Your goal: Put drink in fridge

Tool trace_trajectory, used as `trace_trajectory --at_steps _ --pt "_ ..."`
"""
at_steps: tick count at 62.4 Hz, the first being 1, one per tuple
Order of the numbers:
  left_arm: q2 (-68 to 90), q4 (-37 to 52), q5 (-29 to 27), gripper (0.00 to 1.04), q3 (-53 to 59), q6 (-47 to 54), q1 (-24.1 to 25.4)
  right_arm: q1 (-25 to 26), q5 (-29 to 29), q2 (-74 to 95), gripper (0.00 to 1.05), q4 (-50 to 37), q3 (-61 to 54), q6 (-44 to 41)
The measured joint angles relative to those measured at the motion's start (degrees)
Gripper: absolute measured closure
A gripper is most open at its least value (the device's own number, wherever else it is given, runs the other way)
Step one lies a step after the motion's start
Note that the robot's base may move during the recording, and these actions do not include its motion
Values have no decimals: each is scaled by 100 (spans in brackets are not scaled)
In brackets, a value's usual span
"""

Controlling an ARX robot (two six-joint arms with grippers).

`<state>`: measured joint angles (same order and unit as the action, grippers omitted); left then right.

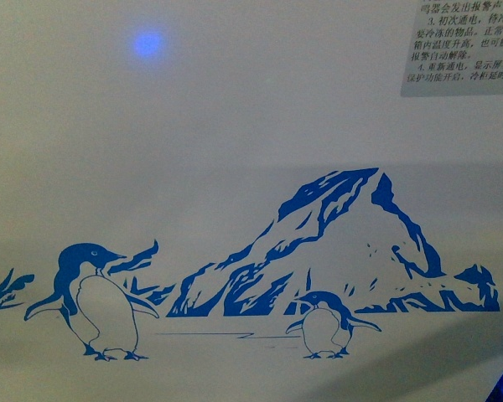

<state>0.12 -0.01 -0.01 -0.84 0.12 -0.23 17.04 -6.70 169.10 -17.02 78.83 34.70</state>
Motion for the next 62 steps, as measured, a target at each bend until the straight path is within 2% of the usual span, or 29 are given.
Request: trace_trajectory --at_steps 10,24,34,45,54,62 --pt "0 0 0 8 0 0 0 9 -175 -304 56 -280 -485 -393" --pt "0 0 0 8 0 0 0 -20 -330 -1032 61 -833 -1335 -975" --pt "0 0 0 8 0 0 0 -48 -225 -2310 62 -1123 -2203 -1401" --pt "0 0 0 8 0 0 0 -136 50 -4548 62 -1316 -3543 -1862" --pt "0 0 0 8 0 0 0 -199 398 -6870 62 -732 -4540 -2245" --pt "0 0 0 8 0 0 0 -186 691 -9055 62 343 -4557 -2450"
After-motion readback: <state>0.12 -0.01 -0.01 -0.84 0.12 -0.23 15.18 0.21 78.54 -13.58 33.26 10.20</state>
